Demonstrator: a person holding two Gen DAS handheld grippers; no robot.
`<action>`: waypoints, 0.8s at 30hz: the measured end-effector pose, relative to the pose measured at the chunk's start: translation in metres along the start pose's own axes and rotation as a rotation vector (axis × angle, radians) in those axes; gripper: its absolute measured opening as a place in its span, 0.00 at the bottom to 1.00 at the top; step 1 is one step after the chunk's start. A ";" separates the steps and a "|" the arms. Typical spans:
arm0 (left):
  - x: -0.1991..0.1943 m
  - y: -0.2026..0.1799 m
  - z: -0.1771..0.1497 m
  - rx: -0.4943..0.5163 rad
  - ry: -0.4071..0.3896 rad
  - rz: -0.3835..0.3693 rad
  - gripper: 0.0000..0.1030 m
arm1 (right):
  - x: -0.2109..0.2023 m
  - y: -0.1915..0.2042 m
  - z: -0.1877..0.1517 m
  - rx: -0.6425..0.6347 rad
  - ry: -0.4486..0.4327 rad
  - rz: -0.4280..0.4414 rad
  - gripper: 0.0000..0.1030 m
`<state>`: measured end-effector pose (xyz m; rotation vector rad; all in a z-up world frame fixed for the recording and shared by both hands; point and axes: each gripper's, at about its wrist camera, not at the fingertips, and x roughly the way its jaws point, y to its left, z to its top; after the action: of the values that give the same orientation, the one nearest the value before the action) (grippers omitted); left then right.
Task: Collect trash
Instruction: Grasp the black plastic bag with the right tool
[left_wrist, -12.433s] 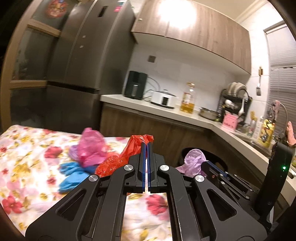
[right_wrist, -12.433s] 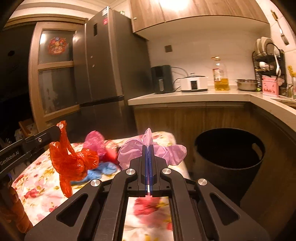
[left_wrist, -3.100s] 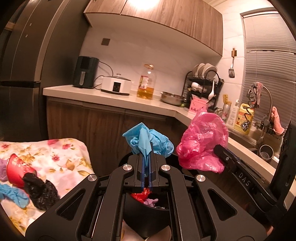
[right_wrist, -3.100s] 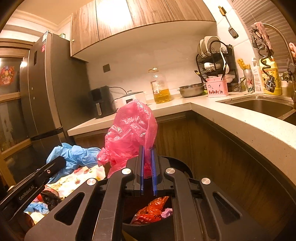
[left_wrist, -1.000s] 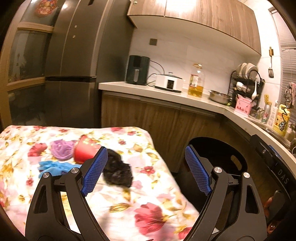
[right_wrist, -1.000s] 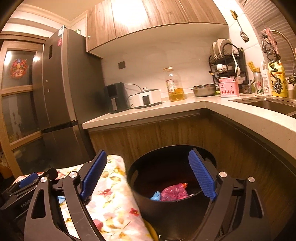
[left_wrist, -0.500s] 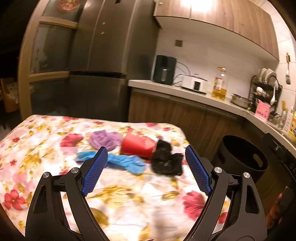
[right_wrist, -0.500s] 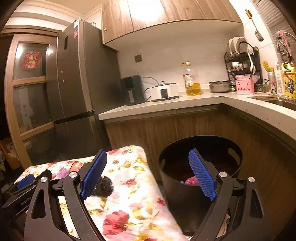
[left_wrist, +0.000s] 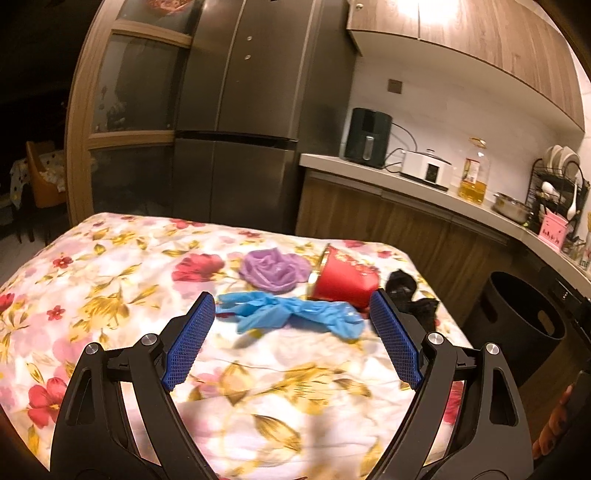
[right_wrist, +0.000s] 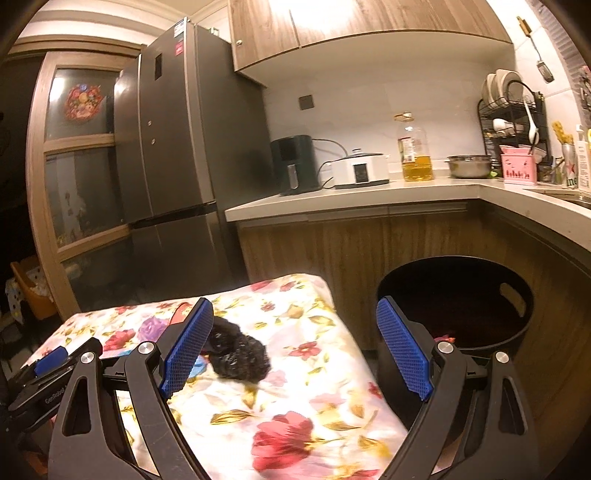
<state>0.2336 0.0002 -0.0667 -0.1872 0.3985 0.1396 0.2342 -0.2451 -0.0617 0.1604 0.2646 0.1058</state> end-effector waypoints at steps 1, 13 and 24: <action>0.001 0.003 0.000 -0.001 0.000 0.004 0.82 | 0.005 0.005 -0.002 -0.006 0.007 0.007 0.85; 0.019 0.022 -0.003 -0.007 0.009 0.021 0.82 | 0.062 0.046 -0.024 -0.069 0.088 0.036 0.85; 0.036 0.038 0.002 -0.034 0.005 0.030 0.82 | 0.107 0.070 -0.033 -0.108 0.137 0.033 0.85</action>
<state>0.2612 0.0408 -0.0847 -0.2154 0.4040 0.1760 0.3225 -0.1584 -0.1079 0.0505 0.3924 0.1633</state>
